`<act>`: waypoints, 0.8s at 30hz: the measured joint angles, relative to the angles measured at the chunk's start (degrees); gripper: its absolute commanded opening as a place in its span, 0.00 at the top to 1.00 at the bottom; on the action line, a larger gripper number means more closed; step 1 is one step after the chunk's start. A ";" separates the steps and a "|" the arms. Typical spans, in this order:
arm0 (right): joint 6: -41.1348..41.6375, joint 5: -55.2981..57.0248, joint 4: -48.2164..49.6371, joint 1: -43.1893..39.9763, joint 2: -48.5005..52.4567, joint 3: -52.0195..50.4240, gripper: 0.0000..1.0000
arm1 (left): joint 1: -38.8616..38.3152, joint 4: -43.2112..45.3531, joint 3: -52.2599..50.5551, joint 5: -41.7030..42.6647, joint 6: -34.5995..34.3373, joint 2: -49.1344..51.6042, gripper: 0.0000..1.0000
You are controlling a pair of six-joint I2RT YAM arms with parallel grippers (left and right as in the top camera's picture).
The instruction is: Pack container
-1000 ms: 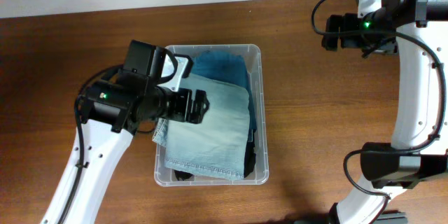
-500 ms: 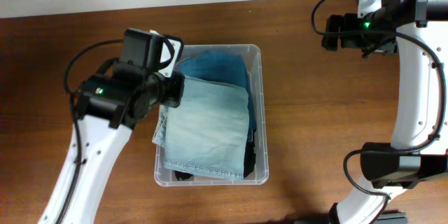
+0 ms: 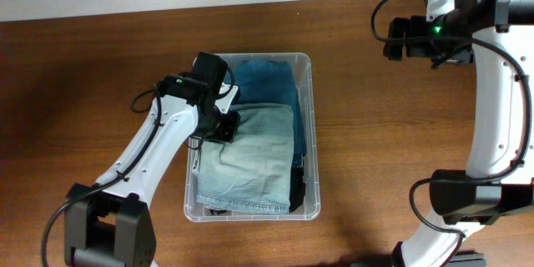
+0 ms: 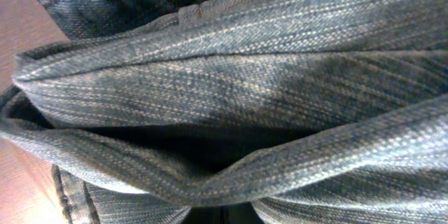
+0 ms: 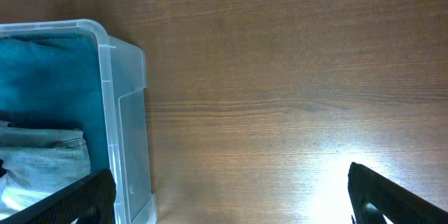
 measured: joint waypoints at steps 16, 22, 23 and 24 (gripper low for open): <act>-2.78 1.46 14.99 7.43 0.02 -0.02 0.02 | 10.60 6.95 8.81 -13.22 -0.44 -8.02 0.01; -3.67 1.73 24.74 10.51 0.09 -0.02 0.01 | 21.18 8.59 8.81 -14.78 -0.44 -7.98 0.01; -3.72 1.73 23.69 10.47 0.11 -0.02 0.01 | 22.23 8.61 8.81 -14.62 -0.42 -7.98 0.01; -3.69 1.75 22.36 10.47 0.11 -0.02 0.01 | 23.71 8.57 8.81 -14.08 -0.39 -8.11 0.01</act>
